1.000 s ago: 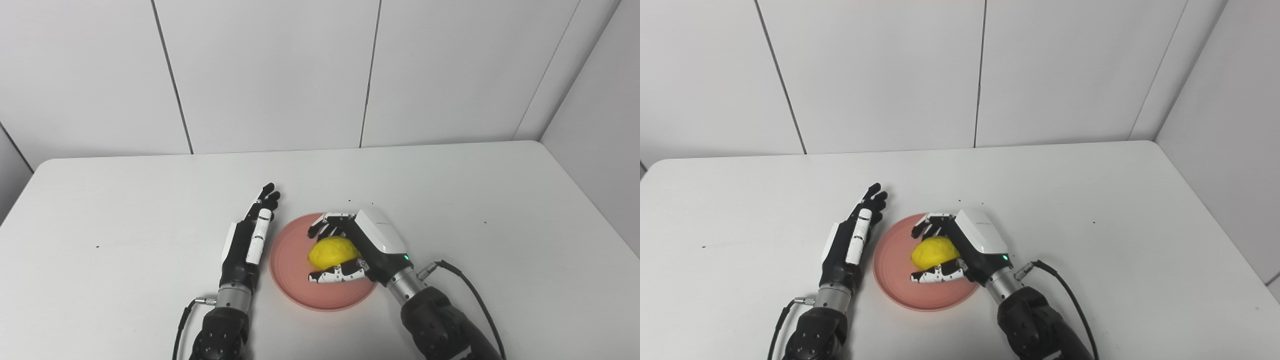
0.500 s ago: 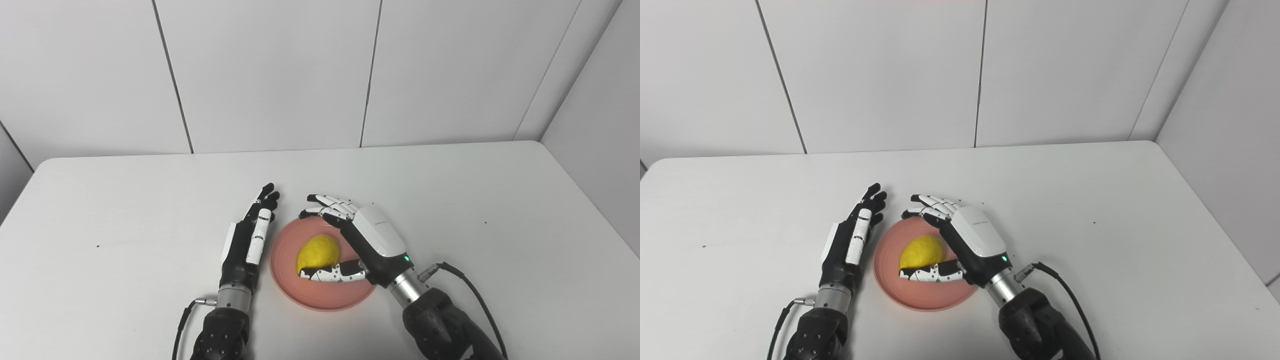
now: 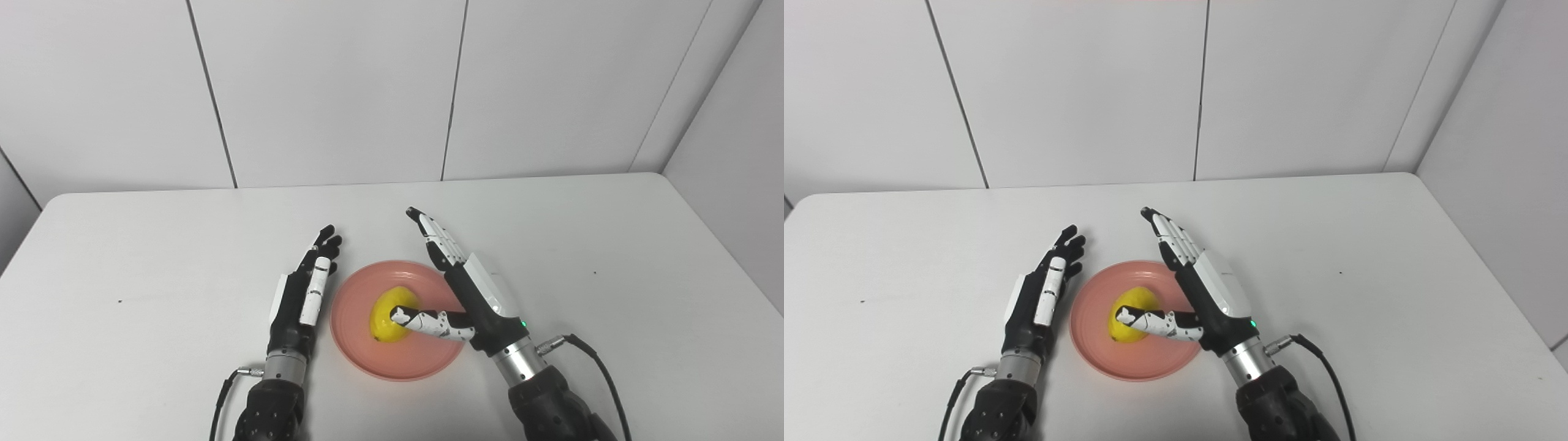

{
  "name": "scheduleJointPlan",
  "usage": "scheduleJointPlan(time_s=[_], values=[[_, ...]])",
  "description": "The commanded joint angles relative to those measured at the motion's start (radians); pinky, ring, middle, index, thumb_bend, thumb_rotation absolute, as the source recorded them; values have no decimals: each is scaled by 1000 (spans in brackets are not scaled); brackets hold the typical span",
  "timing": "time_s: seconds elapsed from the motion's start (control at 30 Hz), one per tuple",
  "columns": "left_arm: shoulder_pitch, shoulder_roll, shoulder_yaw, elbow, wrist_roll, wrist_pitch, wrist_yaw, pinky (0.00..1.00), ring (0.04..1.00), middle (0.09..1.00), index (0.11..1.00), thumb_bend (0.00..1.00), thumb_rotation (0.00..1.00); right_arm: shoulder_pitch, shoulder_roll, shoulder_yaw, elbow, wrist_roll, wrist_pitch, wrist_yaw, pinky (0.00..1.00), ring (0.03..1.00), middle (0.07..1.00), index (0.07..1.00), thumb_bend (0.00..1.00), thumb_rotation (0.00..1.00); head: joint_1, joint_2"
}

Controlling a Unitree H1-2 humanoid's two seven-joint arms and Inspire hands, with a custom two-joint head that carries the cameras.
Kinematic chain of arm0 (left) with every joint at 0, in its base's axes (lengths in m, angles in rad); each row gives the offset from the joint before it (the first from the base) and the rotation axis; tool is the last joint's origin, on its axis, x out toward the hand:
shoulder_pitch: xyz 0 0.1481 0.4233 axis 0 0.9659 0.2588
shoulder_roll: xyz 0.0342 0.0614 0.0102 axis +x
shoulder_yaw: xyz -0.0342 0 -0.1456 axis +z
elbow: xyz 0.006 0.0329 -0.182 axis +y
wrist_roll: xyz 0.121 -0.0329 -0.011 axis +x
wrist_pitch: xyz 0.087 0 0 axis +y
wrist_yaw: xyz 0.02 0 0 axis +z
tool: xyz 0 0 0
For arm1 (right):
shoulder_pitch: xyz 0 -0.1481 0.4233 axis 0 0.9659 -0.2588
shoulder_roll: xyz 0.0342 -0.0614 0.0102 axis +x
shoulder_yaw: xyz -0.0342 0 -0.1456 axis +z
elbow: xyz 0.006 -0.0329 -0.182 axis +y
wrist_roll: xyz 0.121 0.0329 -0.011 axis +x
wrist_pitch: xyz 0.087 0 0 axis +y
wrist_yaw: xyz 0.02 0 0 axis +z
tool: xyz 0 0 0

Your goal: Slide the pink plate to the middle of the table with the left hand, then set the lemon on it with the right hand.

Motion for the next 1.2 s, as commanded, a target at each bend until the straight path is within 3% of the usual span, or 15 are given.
scheduleJointPlan(time_s=[0.0,0.1,0.2,0.37,0.5,0.77,1.17], values=[[-6,-3,4,-28,-14,-24,-5,907,915,907,894,451,1000,-1,3,-26,-45,2,-12,-24,930,996,1000,1000,703,940,0,-1],[5,1,13,-44,-44,-27,-15,905,920,912,896,456,1000,11,7,-61,-34,107,-12,3,986,1000,1000,1000,658,889,3,0],[15,9,16,-63,-49,-17,-18,932,935,921,903,444,1000,17,9,-86,-24,160,3,11,1000,1000,1000,1000,610,901,4,0],[31,22,24,-88,-61,-11,-24,931,938,924,907,437,1000,25,41,-133,-2,268,58,22,1000,1000,1000,1000,621,935,7,1],[44,22,33,-108,-91,-20,-38,946,949,933,913,411,1000,31,57,-146,13,293,83,26,1000,1000,1000,1000,622,938,5,3],[71,15,33,-176,-107,26,-40,961,958,948,929,401,1000,37,70,-157,51,359,106,42,984,1000,1000,998,686,1000,33,22],[77,16,28,-194,-97,30,-37,980,965,950,935,431,1000,70,127,-162,47,392,68,11,913,942,949,947,589,996,58,33]])
